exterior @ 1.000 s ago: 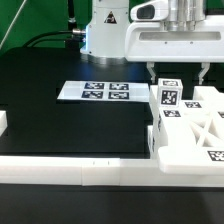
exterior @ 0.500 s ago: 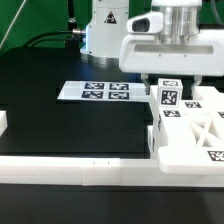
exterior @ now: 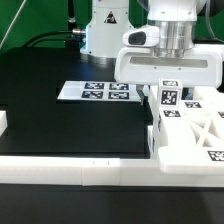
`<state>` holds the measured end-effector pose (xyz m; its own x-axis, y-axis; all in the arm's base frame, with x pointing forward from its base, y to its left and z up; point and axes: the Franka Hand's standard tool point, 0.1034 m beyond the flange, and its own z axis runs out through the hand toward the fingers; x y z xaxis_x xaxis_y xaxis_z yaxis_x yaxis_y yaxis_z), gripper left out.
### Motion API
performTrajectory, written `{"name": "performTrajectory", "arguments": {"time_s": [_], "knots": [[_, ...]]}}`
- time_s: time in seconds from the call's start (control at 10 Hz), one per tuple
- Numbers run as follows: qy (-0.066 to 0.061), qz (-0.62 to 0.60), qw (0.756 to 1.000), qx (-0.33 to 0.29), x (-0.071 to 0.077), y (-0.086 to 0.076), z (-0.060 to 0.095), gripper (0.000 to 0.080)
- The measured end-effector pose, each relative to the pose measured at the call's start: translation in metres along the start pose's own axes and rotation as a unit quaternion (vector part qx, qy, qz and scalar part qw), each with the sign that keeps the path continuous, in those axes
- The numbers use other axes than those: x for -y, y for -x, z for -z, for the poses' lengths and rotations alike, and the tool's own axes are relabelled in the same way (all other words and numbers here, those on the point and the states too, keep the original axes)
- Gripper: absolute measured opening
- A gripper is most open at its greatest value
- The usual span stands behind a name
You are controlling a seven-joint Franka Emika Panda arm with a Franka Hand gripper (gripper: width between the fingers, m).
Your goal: Assemble chair
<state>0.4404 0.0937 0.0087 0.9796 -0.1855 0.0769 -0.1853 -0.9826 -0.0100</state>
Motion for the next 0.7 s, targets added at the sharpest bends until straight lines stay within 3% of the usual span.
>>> {"name": "performTrajectory", "arguments": {"time_s": [0.1,0.2,0.3,0.4,0.7], "knots": [[0.0,-0.003,1.0,0.001,0.002,0.0012,-0.0002,0.048],[0.0,-0.003,1.0,0.001,0.0017,0.0012,-0.0004,0.048],[0.001,-0.002,1.0,0.001,0.0012,0.0016,-0.0012,0.033],[0.001,-0.002,1.0,0.0,0.0013,0.0011,-0.0013,0.0281],[0.0,-0.002,1.0,0.003,0.0018,-0.0006,0.0006,0.0281]]}}
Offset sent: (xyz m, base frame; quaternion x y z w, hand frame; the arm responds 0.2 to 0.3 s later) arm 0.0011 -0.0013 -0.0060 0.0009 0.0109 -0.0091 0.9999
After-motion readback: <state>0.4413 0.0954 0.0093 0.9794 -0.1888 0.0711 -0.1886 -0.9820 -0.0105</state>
